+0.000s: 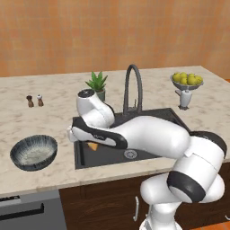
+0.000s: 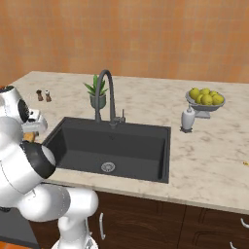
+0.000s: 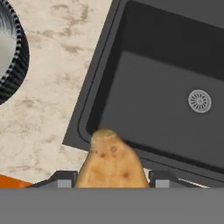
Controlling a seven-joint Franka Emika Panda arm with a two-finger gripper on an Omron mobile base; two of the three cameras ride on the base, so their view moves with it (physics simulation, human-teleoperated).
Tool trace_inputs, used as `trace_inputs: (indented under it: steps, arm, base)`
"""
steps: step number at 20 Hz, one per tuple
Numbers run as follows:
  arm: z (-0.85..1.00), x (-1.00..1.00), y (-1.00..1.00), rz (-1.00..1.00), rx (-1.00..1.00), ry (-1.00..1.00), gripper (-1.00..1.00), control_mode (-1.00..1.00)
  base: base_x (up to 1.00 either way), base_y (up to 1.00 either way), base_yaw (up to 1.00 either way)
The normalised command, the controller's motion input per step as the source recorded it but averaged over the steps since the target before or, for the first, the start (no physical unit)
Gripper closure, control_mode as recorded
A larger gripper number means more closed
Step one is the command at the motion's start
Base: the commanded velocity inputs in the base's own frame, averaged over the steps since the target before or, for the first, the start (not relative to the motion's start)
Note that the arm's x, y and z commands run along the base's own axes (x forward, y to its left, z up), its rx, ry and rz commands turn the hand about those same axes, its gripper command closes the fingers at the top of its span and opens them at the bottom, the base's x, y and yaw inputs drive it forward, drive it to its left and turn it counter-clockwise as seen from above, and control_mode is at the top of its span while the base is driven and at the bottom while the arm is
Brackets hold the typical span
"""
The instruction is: Pick the potato from the sink and place it in the bowl. Then pick the bowl and place it in the microwave. Then close the microwave door and press the start button.
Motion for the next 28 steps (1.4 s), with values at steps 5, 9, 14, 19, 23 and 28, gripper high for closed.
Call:
trace_inputs:
  steps: [5, 9, 14, 19, 23, 28]
  arm:
    - [0.25, -0.1, 0.9, 0.15, 0.07, 0.13, 1.0, -1.0]
    - [0.01, 0.0, 0.97, 0.03, -0.01, 0.07, 1.0, -1.0]
    - [0.01, 0.09, 0.87, -0.07, -0.03, 0.05, 1.0, -1.0]
    - [0.0, 0.12, 0.48, -0.14, -0.02, 0.07, 1.0, -1.0]
    - [0.0, 0.24, 0.35, -0.2, 0.0, 0.06, 1.0, -1.0]
    - [-0.14, 0.22, 0.31, -0.26, -0.02, 0.06, 1.0, -1.0]
  base:
    - [0.0, 0.0, 0.0]
    - [0.0, 0.0, 0.0]
    - [0.0, 0.0, 0.0]
    - [0.0, 0.0, 0.0]
    - [0.0, 0.0, 0.0]
    - [0.0, 0.0, 0.0]
